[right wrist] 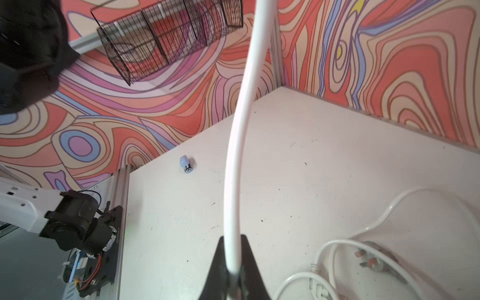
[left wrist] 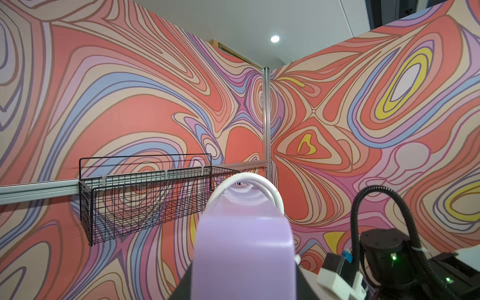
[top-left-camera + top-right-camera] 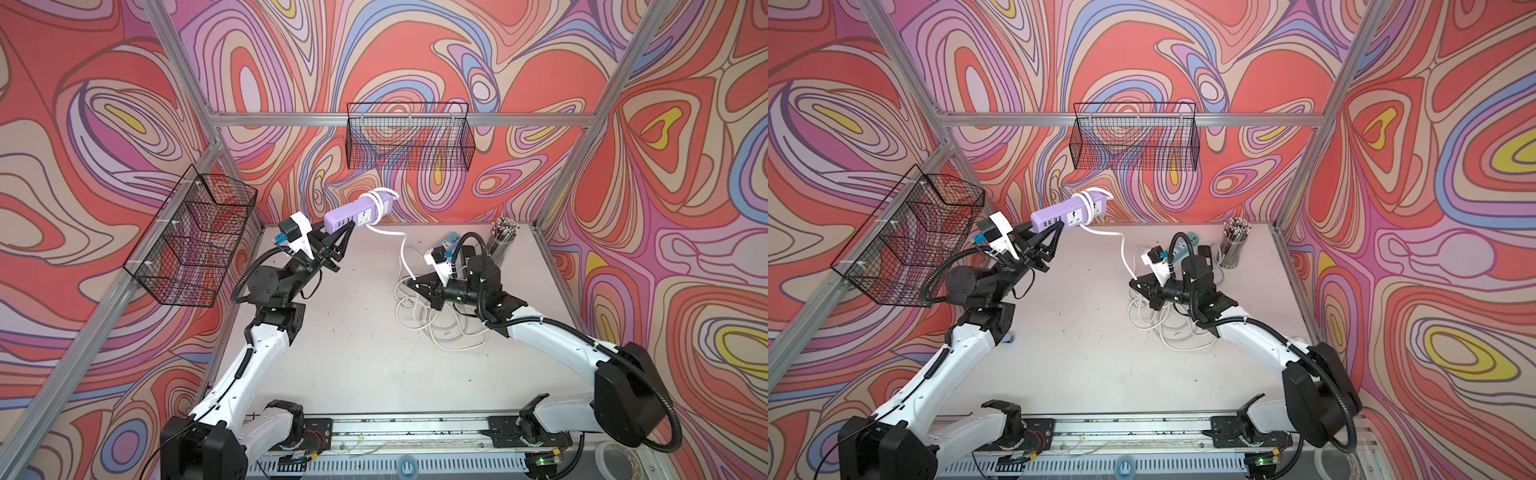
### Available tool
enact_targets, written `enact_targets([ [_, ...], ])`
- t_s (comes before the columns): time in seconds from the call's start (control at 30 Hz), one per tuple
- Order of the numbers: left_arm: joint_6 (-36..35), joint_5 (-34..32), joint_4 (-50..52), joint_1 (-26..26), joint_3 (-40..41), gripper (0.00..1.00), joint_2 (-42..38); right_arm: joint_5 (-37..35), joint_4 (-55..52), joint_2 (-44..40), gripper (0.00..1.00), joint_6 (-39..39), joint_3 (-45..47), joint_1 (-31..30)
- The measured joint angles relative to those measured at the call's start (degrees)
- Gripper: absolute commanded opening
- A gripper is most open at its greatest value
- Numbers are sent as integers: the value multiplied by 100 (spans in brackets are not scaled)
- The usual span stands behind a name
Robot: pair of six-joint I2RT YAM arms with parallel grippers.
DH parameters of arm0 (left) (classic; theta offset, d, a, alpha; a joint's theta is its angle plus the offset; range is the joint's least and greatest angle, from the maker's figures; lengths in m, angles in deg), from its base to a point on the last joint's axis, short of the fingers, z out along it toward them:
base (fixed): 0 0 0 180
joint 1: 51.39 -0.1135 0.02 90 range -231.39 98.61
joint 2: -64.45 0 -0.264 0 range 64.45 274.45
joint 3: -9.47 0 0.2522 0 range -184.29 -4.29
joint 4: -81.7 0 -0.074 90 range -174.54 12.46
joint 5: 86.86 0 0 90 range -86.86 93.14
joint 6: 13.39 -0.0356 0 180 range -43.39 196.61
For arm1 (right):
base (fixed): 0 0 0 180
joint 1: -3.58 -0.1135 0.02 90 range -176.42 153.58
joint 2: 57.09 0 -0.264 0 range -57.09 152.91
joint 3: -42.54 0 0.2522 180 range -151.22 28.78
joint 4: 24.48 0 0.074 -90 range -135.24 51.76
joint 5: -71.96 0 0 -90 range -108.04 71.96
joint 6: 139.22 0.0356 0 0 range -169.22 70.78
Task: Unwrap the cord wrapped around the power strip
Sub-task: Unwrap the power cord from the power strip.
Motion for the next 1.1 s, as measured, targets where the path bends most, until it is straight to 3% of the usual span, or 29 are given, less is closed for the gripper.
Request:
enact_targets([
  [0.4,452,173,-223,0,0,0,2,-800,1928,1893,0,275,181,-195],
  [0.6,671,254,-321,0,37,0,20,-994,2267,2396,0,337,-116,-197],
  [0.63,693,254,-361,0,39,0,24,-1003,2271,2387,8,334,-138,-197],
  [0.67,713,254,-407,0,37,0,24,-1012,2267,2361,26,328,-160,-197],
  [0.77,743,251,-592,0,39,0,24,-1051,2076,2096,63,280,-166,-197],
  [0.87,756,254,-708,0,37,0,24,-1049,1786,1539,92,153,-173,-197],
  [0.93,778,254,-750,0,37,0,24,-1027,1526,1115,98,13,-260,-195],
  [1.1,839,256,-820,0,37,0,33,-1019,988,284,98,-339,-697,-195],
])
